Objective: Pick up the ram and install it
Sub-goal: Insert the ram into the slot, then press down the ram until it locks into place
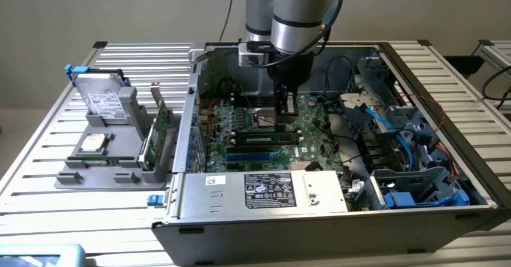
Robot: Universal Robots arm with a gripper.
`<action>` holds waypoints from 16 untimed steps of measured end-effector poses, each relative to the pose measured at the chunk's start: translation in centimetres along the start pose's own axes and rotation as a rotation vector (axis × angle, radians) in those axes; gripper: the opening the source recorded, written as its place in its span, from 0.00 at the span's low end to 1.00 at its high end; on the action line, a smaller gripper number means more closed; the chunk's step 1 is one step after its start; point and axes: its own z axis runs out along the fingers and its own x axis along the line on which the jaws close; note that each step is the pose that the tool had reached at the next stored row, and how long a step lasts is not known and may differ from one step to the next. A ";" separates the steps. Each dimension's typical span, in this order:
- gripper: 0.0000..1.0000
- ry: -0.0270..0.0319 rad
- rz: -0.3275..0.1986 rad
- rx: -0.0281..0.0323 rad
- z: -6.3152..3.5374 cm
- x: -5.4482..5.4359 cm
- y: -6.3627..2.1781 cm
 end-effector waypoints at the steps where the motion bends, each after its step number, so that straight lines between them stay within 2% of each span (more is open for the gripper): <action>1: 0.21 -0.0002 0.000 -0.0003 -0.01 0.0 -0.10; 16: 0.19 0.0000 0.000 -0.0005 -0.06 0.0 -0.11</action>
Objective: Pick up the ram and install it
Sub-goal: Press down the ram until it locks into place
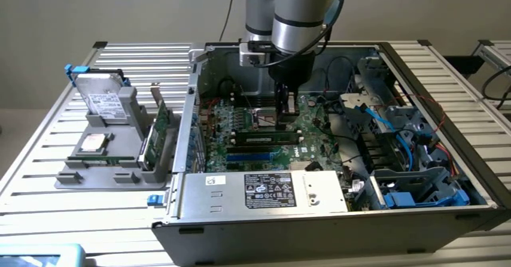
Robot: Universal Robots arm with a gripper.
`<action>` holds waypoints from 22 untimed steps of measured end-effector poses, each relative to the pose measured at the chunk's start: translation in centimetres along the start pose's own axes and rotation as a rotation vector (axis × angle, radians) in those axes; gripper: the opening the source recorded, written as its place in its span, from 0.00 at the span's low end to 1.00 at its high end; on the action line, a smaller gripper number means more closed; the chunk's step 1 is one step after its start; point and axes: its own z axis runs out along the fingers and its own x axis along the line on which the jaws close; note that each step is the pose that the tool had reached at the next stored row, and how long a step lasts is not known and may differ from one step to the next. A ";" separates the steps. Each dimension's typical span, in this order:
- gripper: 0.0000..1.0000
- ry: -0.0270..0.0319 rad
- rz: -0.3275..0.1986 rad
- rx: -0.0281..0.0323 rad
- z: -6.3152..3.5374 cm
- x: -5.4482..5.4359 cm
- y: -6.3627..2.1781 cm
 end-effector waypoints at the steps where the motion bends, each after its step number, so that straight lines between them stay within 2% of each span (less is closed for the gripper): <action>1: 0.19 -0.0001 0.000 0.0000 0.00 0.0 0.00; 2: 0.12 0.0000 0.000 0.0000 0.00 0.0 0.00; 6: 0.11 -0.0002 0.000 0.0010 -0.01 0.0 -0.12; 7: 0.11 -0.0003 0.001 0.0077 -0.01 0.0 -0.14; 8: 0.11 -0.0004 0.002 0.0177 0.00 0.0 -0.16; 11: 0.11 -0.0015 0.006 0.0584 0.03 0.0 -0.16; 12: 0.11 -0.0017 0.007 0.0646 0.13 0.0 -0.16; 22: 0.11 -0.0008 0.007 0.0654 1.19 -0.1 0.11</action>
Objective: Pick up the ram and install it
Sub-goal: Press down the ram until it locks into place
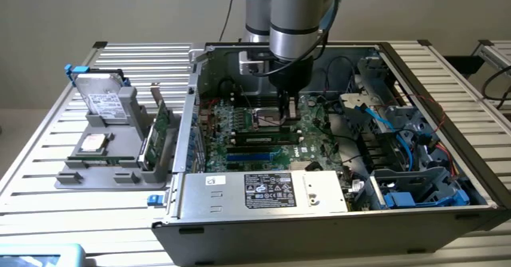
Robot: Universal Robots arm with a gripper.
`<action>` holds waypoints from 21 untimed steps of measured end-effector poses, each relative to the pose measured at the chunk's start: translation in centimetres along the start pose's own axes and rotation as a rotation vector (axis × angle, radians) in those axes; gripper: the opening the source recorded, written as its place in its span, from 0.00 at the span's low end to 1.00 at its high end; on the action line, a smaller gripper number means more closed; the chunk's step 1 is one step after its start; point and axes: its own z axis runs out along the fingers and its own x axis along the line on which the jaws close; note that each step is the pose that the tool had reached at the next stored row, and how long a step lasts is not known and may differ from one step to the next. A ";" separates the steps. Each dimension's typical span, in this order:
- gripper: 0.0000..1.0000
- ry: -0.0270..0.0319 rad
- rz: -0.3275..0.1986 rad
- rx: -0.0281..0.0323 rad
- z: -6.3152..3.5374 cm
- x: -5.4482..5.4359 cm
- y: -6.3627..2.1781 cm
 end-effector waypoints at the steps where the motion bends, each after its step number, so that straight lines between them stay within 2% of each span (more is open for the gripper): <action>1: 0.11 -0.0002 0.000 0.0001 0.09 0.0 0.02; 4: 0.11 -0.0002 0.000 0.0000 0.12 0.0 0.08; 13: 0.11 -0.0063 0.000 0.0001 0.49 -0.1 0.10; 21: 0.11 -0.0062 0.000 0.0000 0.88 -0.2 0.11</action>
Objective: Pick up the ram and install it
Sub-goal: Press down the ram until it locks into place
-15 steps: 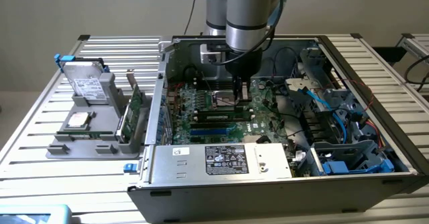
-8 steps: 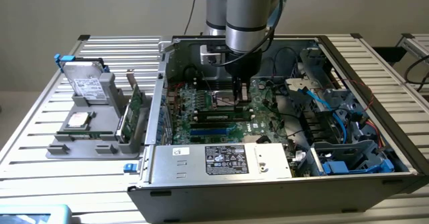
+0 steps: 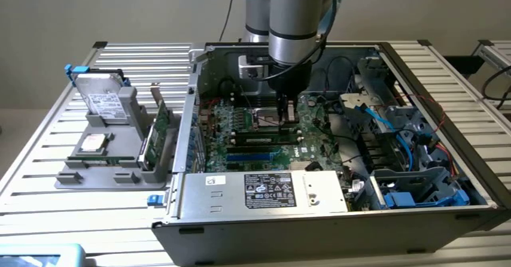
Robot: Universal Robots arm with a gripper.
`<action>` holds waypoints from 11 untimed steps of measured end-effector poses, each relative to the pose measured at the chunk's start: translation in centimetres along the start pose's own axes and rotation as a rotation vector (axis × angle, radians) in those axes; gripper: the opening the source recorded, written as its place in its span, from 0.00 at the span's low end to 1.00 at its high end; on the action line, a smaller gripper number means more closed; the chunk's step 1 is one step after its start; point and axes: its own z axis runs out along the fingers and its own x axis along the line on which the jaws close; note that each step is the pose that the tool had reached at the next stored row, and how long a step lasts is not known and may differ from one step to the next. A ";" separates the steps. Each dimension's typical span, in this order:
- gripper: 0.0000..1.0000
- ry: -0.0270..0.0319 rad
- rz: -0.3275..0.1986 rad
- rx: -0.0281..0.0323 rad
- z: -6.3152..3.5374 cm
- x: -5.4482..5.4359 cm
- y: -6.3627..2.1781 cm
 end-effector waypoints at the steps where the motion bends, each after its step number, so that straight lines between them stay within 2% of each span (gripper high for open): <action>1: 0.11 0.0005 0.000 -0.0001 0.02 0.0 0.00; 3: 0.11 -0.0002 0.000 0.0000 -0.01 0.0 0.02; 4: 0.11 -0.0022 0.001 0.0002 -0.25 0.0 0.11; 6: 0.11 -0.0005 0.000 0.0000 -0.91 0.1 0.32; 8: 0.11 -0.0005 0.000 0.0001 -1.14 0.1 0.82; 11: 0.11 -0.0008 0.000 0.0000 -1.22 0.2 2.10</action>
